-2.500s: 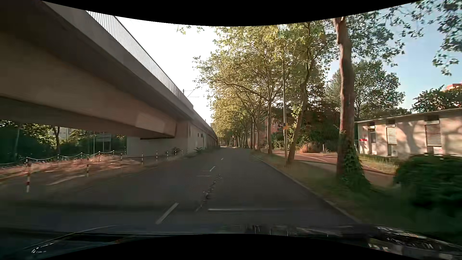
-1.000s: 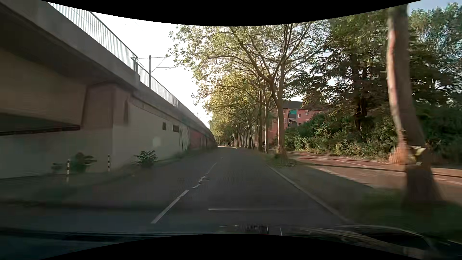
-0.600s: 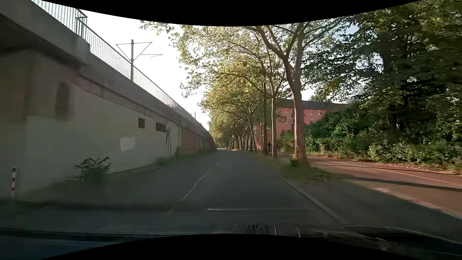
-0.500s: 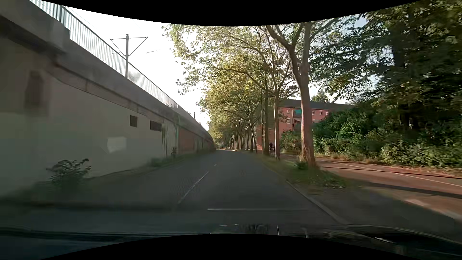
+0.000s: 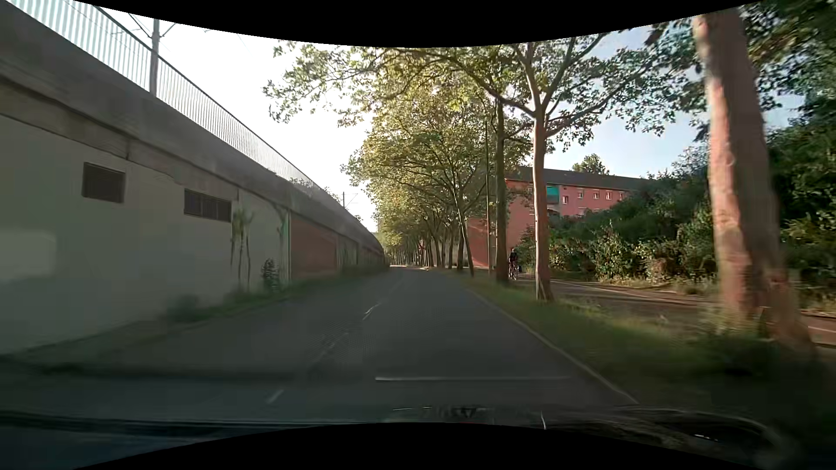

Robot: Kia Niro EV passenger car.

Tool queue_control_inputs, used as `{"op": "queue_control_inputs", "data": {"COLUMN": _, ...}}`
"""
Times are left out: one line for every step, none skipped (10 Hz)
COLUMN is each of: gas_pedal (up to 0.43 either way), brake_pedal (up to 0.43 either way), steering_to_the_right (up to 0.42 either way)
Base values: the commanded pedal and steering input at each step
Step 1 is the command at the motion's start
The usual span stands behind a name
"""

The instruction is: Follow the waypoints while adhering to traffic rules and regulations

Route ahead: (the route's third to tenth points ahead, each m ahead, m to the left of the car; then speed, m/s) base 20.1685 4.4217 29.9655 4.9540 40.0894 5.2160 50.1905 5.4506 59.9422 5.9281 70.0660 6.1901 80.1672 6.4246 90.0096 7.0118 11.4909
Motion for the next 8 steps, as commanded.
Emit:
{"op": "queue_control_inputs", "data": {"gas_pedal": 0.098, "brake_pedal": 0.0, "steering_to_the_right": 0.0}}
{"op": "queue_control_inputs", "data": {"gas_pedal": 0.087, "brake_pedal": 0.0, "steering_to_the_right": 0.0}}
{"op": "queue_control_inputs", "data": {"gas_pedal": 0.087, "brake_pedal": 0.0, "steering_to_the_right": 0.0}}
{"op": "queue_control_inputs", "data": {"gas_pedal": 0.079, "brake_pedal": 0.0, "steering_to_the_right": 0.0}}
{"op": "queue_control_inputs", "data": {"gas_pedal": 0.079, "brake_pedal": 0.0, "steering_to_the_right": 0.0}}
{"op": "queue_control_inputs", "data": {"gas_pedal": 0.067, "brake_pedal": 0.0, "steering_to_the_right": -0.001}}
{"op": "queue_control_inputs", "data": {"gas_pedal": 0.067, "brake_pedal": 0.0, "steering_to_the_right": -0.002}}
{"op": "queue_control_inputs", "data": {"gas_pedal": 0.067, "brake_pedal": 0.0, "steering_to_the_right": -0.003}}
